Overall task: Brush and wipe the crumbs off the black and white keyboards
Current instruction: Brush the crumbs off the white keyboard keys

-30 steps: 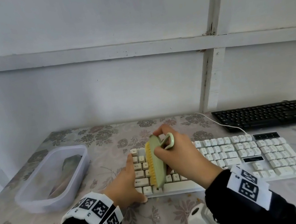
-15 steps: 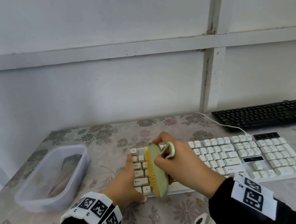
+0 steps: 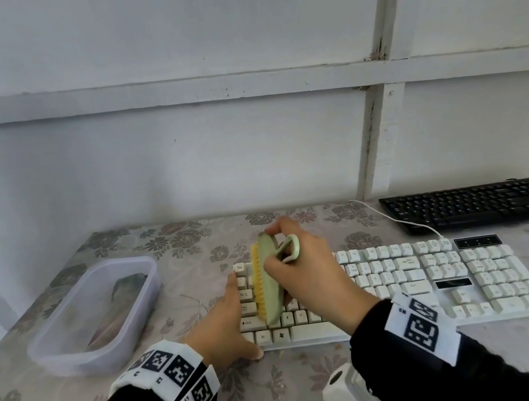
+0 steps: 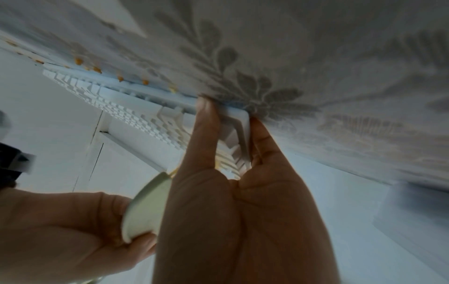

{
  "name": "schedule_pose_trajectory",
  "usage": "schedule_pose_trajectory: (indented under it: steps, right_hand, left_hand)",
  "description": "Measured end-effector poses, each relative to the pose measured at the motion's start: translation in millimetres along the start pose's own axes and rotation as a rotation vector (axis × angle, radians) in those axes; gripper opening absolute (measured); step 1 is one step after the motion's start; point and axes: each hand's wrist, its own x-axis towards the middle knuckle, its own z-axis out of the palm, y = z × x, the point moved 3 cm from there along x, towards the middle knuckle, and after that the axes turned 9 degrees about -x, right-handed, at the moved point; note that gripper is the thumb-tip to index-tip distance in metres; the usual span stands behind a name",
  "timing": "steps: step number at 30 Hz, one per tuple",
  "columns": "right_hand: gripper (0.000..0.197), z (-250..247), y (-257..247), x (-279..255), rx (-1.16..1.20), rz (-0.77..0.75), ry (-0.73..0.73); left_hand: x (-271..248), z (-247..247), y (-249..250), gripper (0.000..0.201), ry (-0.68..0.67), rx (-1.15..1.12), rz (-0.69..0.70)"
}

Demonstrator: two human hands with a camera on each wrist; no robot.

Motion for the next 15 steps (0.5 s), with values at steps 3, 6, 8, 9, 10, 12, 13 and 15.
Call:
schedule_pose_trajectory:
  steps: [3, 6, 8, 9, 10, 12, 13, 15]
  right_hand:
    - [0.018, 11, 6, -10, -0.073, -0.015, -0.067]
    - [0.015, 9, 4, -16, -0.093, -0.020, -0.111]
    - [0.018, 3, 0, -12, -0.050, 0.004, -0.106]
    - [0.020, 0, -1, -9, -0.021, 0.017, -0.079]
    - [0.021, -2, -1, -6, -0.003, 0.022, -0.043]
    - [0.021, -1, -2, -4, 0.000, 0.019, -0.010]
    - [0.020, 2, -2, -6, -0.004, 0.018, -0.026]
    - [0.017, 9, -1, -13, -0.036, 0.014, -0.101]
  left_hand:
    - [2, 0, -1, 0.134, 0.016, -0.027, 0.036]
    - [3, 0, 1, 0.132, 0.024, -0.044, 0.075]
    - [3, 0, 0, 0.132, 0.026, -0.037, 0.067]
    - [2, 0, 0, 0.133, 0.023, -0.032, 0.057]
    - [2, 0, 0, 0.133, 0.018, -0.027, 0.050]
    - [1, -1, 1, 0.134, 0.013, -0.031, 0.042]
    - [1, -1, 2, 0.133, 0.016, -0.041, 0.050]
    - [0, -2, 5, 0.130, 0.025, -0.068, 0.089]
